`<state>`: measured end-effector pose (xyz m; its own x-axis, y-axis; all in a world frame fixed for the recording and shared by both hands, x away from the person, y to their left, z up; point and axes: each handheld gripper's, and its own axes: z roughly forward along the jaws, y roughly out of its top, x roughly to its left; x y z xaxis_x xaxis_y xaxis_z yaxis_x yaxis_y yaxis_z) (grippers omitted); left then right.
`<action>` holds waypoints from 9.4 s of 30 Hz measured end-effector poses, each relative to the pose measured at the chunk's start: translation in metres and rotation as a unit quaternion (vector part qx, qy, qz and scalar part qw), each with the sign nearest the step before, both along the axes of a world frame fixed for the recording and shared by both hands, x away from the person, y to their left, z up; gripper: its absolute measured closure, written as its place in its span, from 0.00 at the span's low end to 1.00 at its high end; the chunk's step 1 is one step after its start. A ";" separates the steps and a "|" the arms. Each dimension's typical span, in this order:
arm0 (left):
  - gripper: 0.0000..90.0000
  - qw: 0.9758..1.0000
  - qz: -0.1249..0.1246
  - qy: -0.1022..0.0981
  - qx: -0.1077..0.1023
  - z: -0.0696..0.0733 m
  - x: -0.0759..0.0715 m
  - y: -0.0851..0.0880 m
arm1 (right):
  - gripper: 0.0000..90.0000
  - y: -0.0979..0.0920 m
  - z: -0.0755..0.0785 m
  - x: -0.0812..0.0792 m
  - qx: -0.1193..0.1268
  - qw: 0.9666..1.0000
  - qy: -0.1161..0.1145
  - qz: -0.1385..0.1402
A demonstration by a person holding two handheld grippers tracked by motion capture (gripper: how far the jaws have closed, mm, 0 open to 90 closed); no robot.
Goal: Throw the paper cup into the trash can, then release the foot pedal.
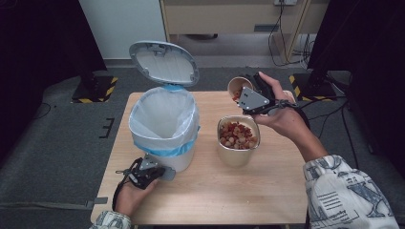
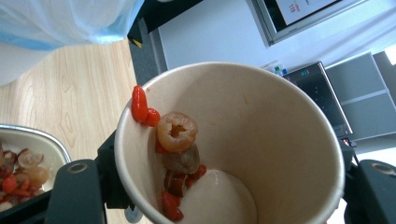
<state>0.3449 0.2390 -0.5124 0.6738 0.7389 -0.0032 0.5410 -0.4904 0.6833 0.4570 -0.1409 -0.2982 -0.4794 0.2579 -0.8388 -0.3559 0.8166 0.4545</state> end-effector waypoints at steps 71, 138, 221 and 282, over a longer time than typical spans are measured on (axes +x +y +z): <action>1.00 1.000 0.000 -0.003 0.001 0.000 0.000 0.000 | 0.31 0.068 0.037 -0.016 0.067 0.995 0.047 0.063; 1.00 1.000 0.000 -0.003 -0.001 0.000 0.000 0.000 | 0.14 0.159 0.009 -0.009 0.142 0.970 0.168 0.106; 1.00 1.000 0.001 0.000 -0.006 -0.001 0.000 0.000 | 0.10 0.016 -0.010 0.020 0.246 0.940 0.228 -0.063; 0.11 0.987 0.155 -0.036 -0.015 0.009 -0.010 0.052 | 0.06 -0.069 -0.044 0.026 0.294 0.913 0.235 -0.158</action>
